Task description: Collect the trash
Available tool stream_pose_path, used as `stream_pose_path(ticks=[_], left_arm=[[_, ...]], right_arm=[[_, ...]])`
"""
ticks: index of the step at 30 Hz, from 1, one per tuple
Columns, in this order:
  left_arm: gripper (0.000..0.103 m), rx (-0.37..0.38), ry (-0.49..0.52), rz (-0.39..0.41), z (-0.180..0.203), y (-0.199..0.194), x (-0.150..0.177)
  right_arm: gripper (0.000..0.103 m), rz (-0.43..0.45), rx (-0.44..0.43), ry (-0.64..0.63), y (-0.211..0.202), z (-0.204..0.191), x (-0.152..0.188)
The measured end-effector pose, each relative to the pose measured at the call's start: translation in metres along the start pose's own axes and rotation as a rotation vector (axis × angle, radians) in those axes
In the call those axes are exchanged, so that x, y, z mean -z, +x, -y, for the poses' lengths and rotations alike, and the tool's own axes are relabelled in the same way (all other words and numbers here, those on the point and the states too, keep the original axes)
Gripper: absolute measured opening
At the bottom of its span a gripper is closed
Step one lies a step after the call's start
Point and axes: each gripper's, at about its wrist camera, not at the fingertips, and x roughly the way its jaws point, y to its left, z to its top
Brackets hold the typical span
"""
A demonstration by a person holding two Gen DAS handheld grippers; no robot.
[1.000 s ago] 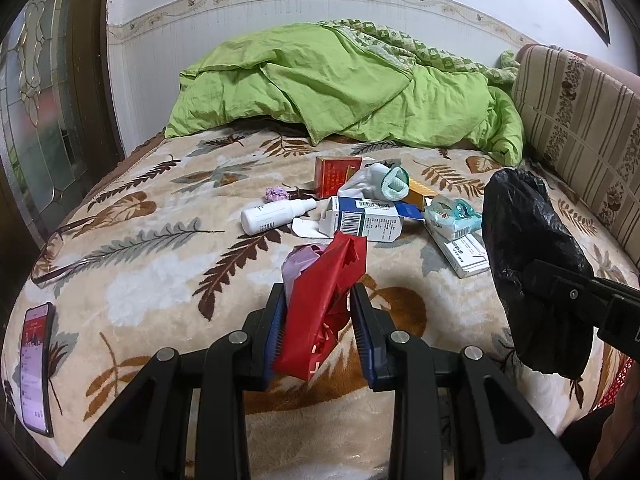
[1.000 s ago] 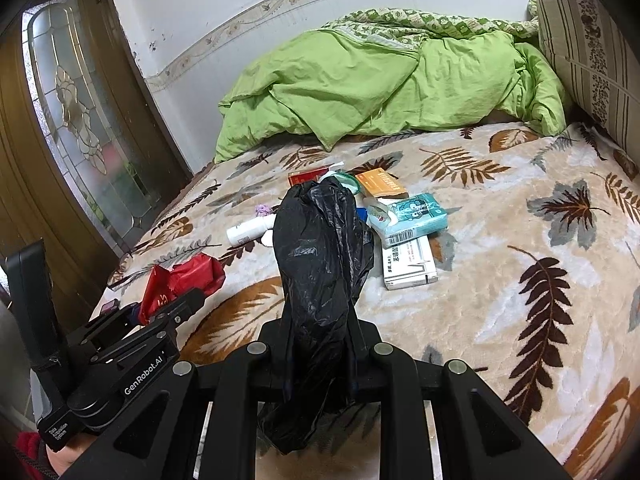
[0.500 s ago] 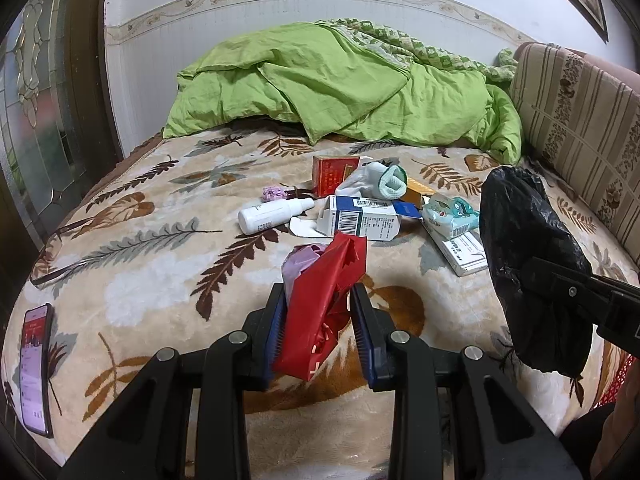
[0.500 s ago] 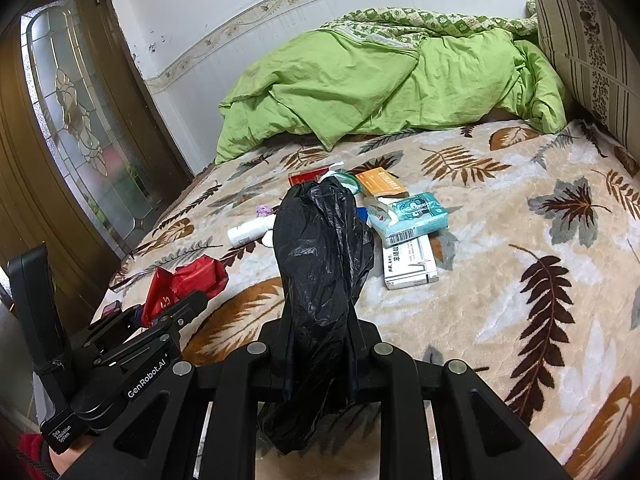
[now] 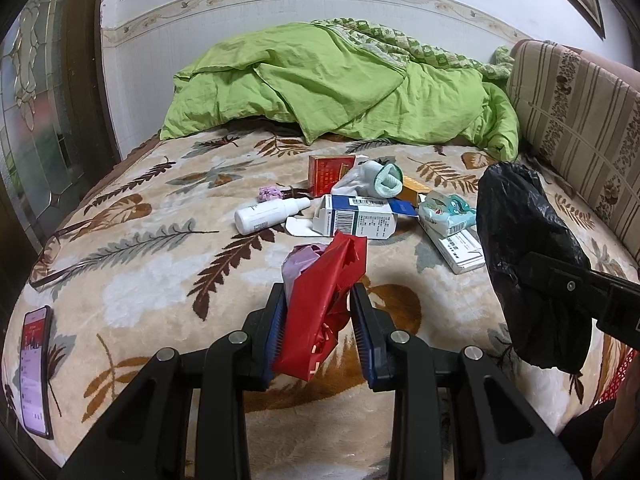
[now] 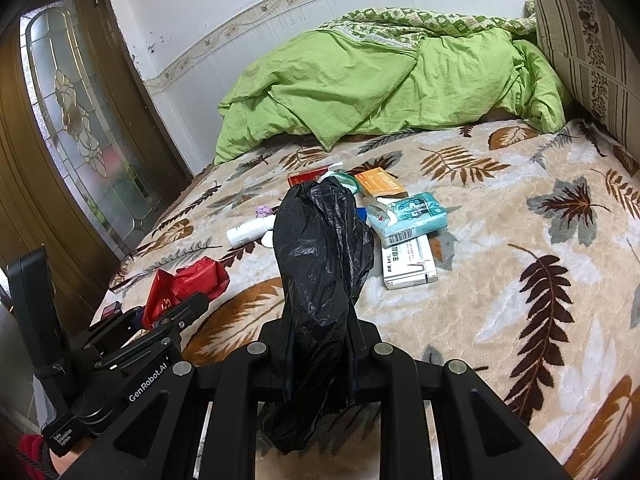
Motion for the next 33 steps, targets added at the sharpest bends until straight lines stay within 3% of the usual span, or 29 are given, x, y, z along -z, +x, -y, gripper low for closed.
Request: stream_pose_path(ticks=[9, 18, 27, 33], left_arm=[[0.031, 0.017, 0.024, 0.004, 0.016, -0.008, 0.002], [0.031, 0.076, 0.090, 0.034, 0.047, -0.037, 0.003], [0.031, 0.186, 0.155, 0.047, 0.089, -0.069, 0.001], [0.031, 0.278, 0.195, 0.063, 0.121, -0.092, -0.006]], right_arm=[[0.020, 0.003, -0.029, 0.071, -0.012, 0.009, 0.002], [0.020, 0.026, -0.047, 0.106, -0.065, 0.020, 0.013], [0.020, 0.099, -0.038, 0.140, -0.126, 0.037, 0.013], [0.021, 0.143, 0.031, 0.186, -0.175, 0.064, 0.023]])
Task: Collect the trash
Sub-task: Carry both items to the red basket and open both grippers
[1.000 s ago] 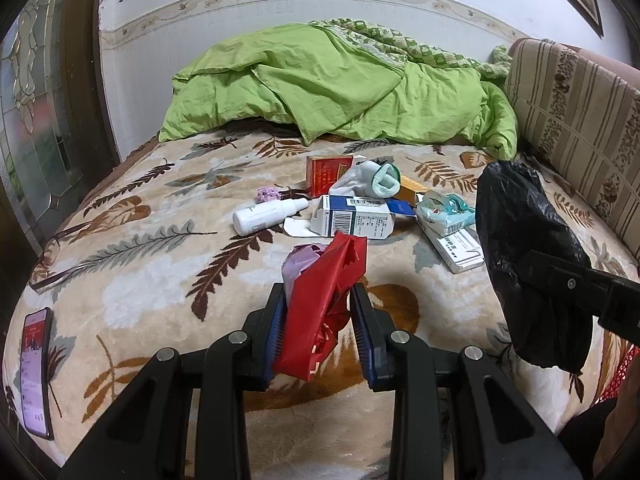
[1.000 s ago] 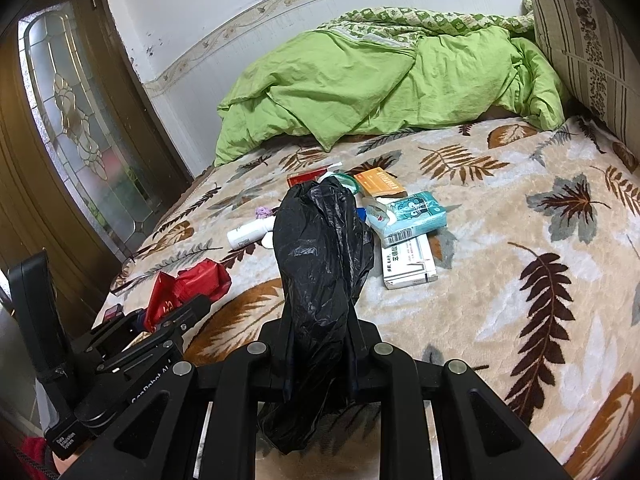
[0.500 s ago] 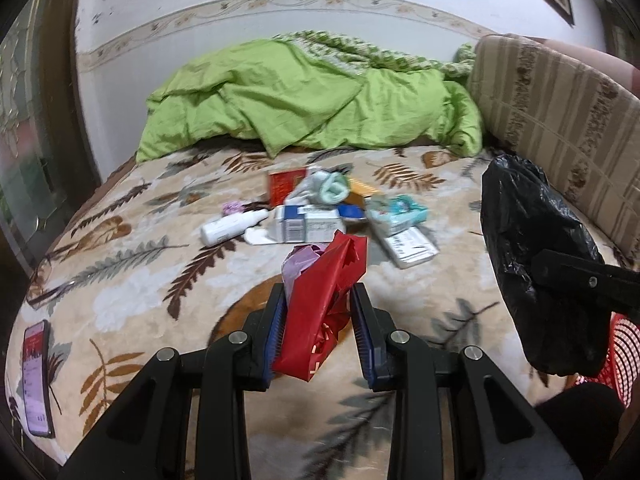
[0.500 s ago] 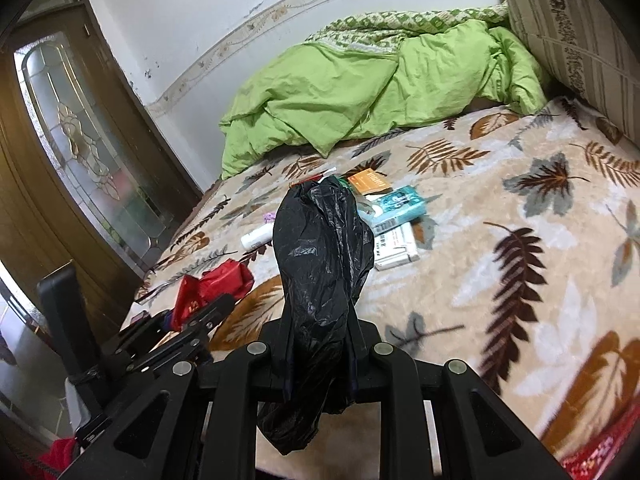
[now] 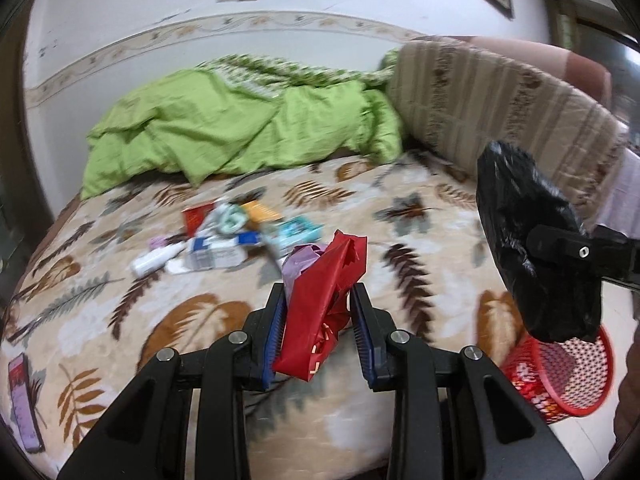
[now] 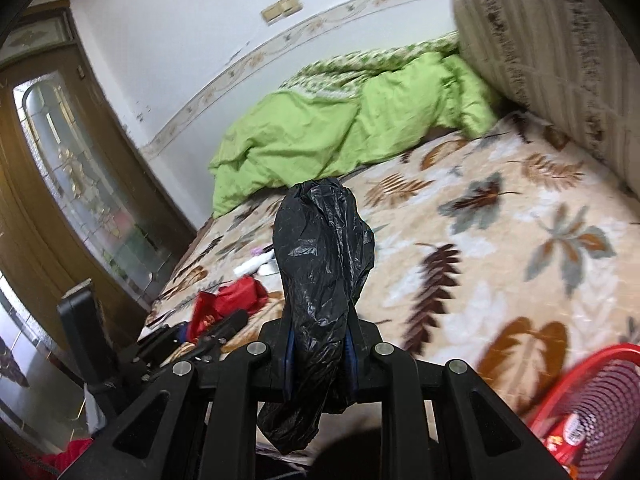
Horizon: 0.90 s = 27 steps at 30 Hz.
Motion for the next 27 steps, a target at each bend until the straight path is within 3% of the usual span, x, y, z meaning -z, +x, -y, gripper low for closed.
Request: stream_pose_path(ticks=[15, 19, 25, 27], left_arm=[[0.031, 0.388, 0.118, -0.083, 0.133, 0.002, -0.029], [0.031, 0.481, 0.159, -0.145, 0.175, 0.007, -0.024], [0.033, 0.537, 0.237, -0.228, 0.219, 0.020, -0.006], [0.038, 0.563, 0.242, -0.266, 0.227, 0.028, 0.000]], right_arm=[[0.022, 0.113, 0.297, 0.179, -0.135, 0.108, 0.017], [0.022, 0.121, 0.344, 0.218, -0.154, 0.126, 0.025], [0.022, 0.092, 0.379, 0.304, -0.157, 0.153, 0.046], [0.022, 0.075, 0.388, 0.325, -0.155, 0.161, 0.052]])
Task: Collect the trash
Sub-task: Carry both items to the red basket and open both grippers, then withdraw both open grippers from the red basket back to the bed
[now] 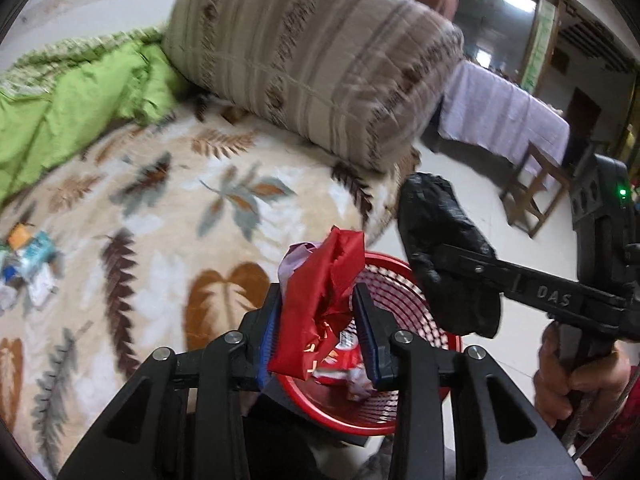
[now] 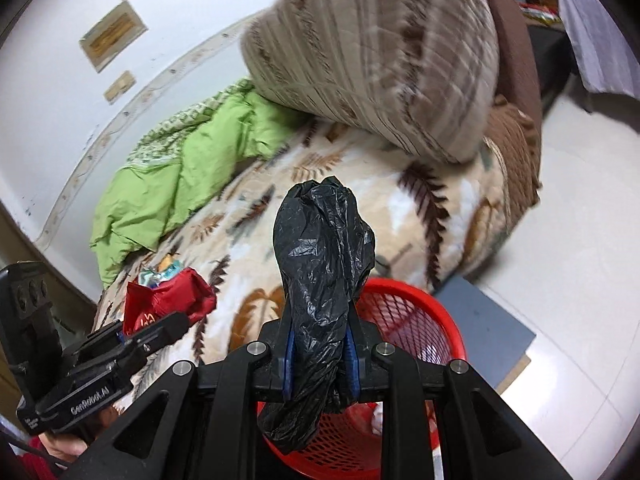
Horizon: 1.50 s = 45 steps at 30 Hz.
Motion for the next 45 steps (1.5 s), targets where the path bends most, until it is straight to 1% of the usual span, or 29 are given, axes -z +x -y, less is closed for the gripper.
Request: stream_pose_path(ticks=[1, 3, 4, 5, 9, 15, 21, 24, 27, 30, 37, 39, 40, 45], left_arm=[[0.041, 0.005, 0.003, -0.012, 0.002, 0.004, 0.000], [0.052, 0.003, 0.015, -0.021, 0.006, 0.010, 0.001], [0.053, 0.003, 0.019, -0.025, 0.007, 0.013, 0.001], [0.055, 0.004, 0.021, -0.030, 0.008, 0.014, 0.002], [0.056, 0.008, 0.015, -0.026, 0.007, 0.013, 0.002], [0.057, -0.001, -0.022, -0.003, -0.005, 0.002, 0.001], [0.061, -0.045, -0.053, 0.046, -0.028, -0.021, 0.002], [0.062, -0.077, -0.073, 0.069, -0.042, -0.033, 0.005], [0.062, -0.109, -0.111, 0.088, -0.064, -0.048, 0.010], [0.062, -0.147, -0.171, 0.107, -0.092, -0.063, 0.017], [0.063, -0.284, -0.324, 0.134, -0.169, -0.096, 0.045], [0.063, -0.311, -0.369, 0.139, -0.189, -0.105, 0.053], [0.063, -0.334, -0.398, 0.145, -0.203, -0.111, 0.060], [0.063, -0.463, -0.494, 0.171, -0.259, -0.137, 0.084]], right_arm=[[0.024, -0.014, 0.008, 0.007, 0.004, 0.004, 0.002], [0.038, -0.038, 0.019, 0.015, 0.009, 0.008, 0.005], [0.050, -0.045, 0.026, 0.024, 0.010, 0.011, 0.006], [0.053, -0.042, 0.030, 0.034, 0.010, 0.014, 0.007], [0.053, -0.030, 0.045, 0.028, 0.008, 0.015, 0.005], [0.053, -0.012, 0.045, 0.006, 0.005, 0.008, 0.000], [0.054, -0.020, 0.009, -0.005, 0.012, -0.008, -0.004], [0.054, -0.033, -0.017, -0.036, 0.020, -0.026, -0.003], [0.054, -0.051, -0.047, -0.066, 0.029, -0.044, -0.002], [0.054, -0.077, -0.078, -0.110, 0.042, -0.067, 0.000], [0.054, -0.140, -0.174, -0.227, 0.078, -0.132, 0.005], [0.056, -0.155, -0.188, -0.254, 0.087, -0.147, 0.007], [0.058, -0.166, -0.195, -0.269, 0.094, -0.156, 0.008], [0.059, -0.227, -0.231, -0.352, 0.130, -0.202, 0.014]])
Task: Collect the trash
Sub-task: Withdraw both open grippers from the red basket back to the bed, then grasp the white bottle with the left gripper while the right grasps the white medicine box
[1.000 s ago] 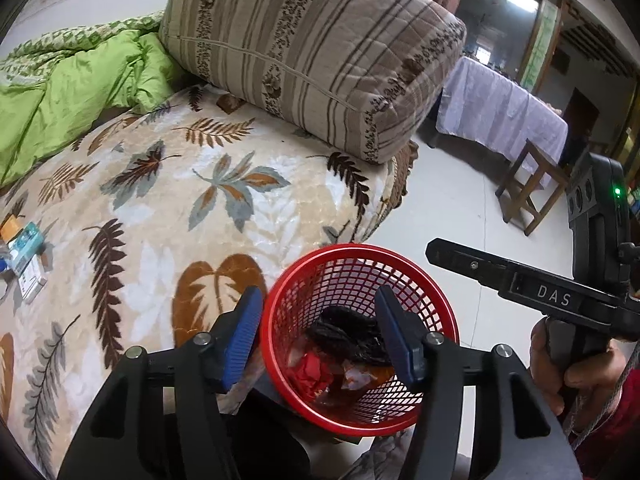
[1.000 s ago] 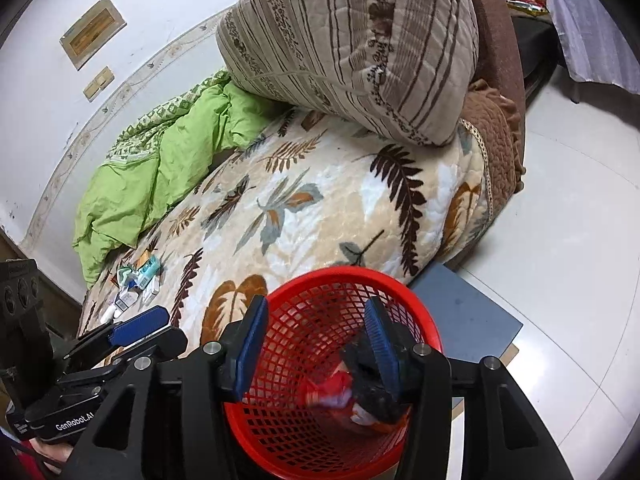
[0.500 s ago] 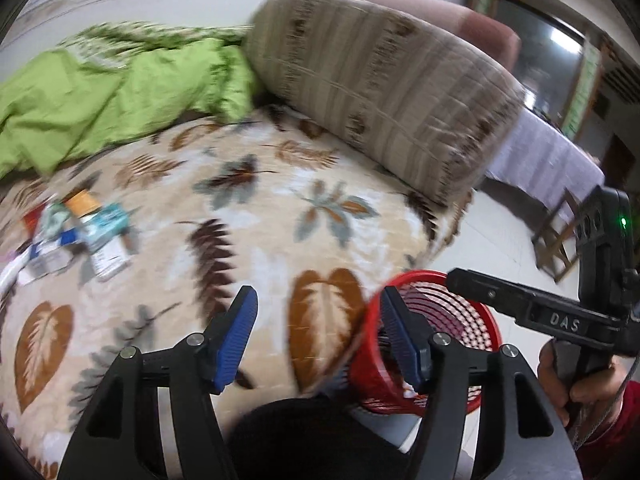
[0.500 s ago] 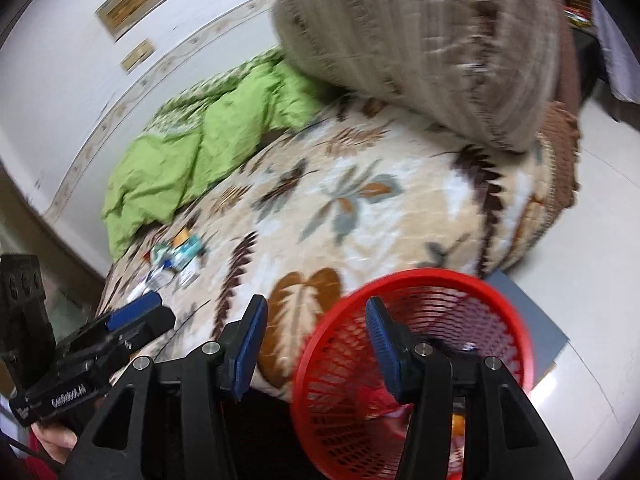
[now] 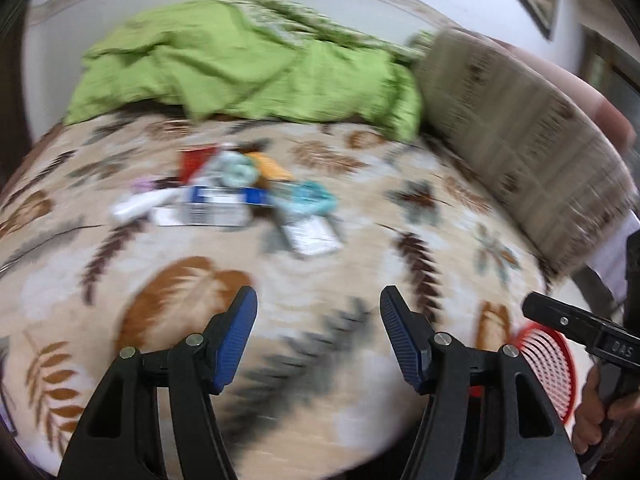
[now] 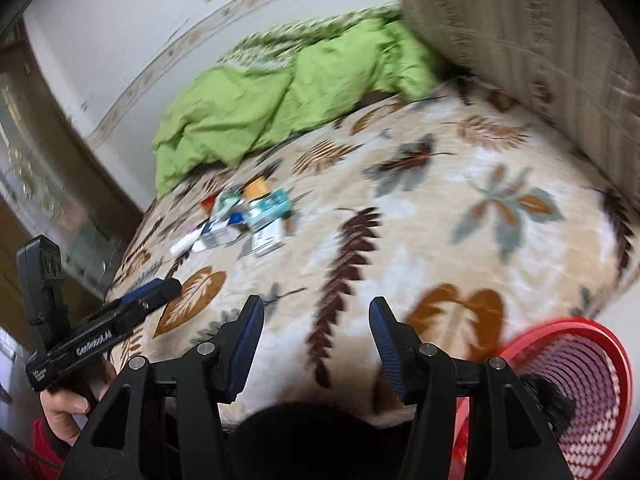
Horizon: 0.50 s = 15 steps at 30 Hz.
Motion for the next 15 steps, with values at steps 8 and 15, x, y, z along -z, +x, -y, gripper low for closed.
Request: stream_pose_path(ticks=[8, 15], left_arm=[[0.063, -0.154, -0.117, 0.013, -0.083, 0.014, 0.002], [0.063, -0.190, -0.116, 0.010, -0.109, 0.027, 0.008]], right_arm=[[0.068, -0.102, -0.007, -0.136, 0.096, -0.059, -0.034], [0.071, -0.188, 0.087, -0.215, 0.189, -0.090, -0.055]])
